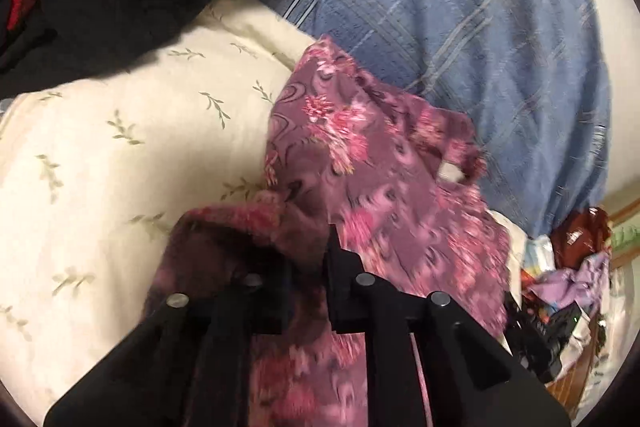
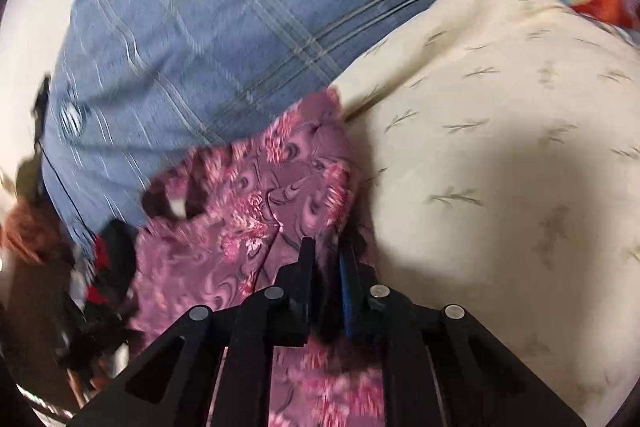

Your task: Fold small clothes

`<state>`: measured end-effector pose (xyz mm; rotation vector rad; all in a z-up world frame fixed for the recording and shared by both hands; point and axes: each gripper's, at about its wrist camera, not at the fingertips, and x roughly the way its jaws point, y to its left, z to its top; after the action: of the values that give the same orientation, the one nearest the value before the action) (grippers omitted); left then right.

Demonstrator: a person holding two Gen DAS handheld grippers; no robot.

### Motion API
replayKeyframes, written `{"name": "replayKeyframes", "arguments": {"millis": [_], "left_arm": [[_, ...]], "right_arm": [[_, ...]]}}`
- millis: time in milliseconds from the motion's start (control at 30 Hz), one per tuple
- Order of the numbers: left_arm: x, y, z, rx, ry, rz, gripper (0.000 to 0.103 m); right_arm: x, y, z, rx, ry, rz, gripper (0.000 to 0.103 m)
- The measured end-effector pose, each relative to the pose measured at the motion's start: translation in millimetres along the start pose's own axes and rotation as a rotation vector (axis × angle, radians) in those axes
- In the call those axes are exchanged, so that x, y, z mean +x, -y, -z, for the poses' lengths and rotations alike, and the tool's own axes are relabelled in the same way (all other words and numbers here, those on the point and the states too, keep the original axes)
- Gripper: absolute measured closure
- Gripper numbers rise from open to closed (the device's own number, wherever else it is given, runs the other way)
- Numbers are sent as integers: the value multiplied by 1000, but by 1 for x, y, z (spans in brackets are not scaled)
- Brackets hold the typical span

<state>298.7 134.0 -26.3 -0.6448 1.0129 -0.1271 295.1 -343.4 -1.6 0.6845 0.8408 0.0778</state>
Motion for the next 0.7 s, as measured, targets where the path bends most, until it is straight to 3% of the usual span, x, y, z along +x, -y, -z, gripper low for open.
{"name": "replayKeyframes", "arguments": {"millis": [100,167,200,233,333,433,467,533,700], "left_arm": [[-32,7,8,-14,43,145,89],[-41,22,3,14,84,150,73],[-41,29,-3,34,100,149,59],[-39,35,-9,56,111,133,53],[-12,45,-28,106,76,52,53],[24,34,-31,130,-21,-144,55],[32,26,-27,126,-51,-161,55],[24,16,-18,127,1,-143,64],[10,-7,-13,43,21,-34,64]], "right_arm": [[-35,-9,-7,-8,116,2,83],[-36,-29,-17,-78,121,-42,75],[-26,-44,-23,-122,79,-63,64],[-14,-57,-27,-165,36,-79,62],[31,-93,-33,-275,-70,-70,62],[82,-115,-37,-334,-182,-45,62],[94,-122,-36,-361,-194,-23,62],[113,-138,-30,-442,-229,8,62],[143,-168,-2,-676,-356,20,62]]}}
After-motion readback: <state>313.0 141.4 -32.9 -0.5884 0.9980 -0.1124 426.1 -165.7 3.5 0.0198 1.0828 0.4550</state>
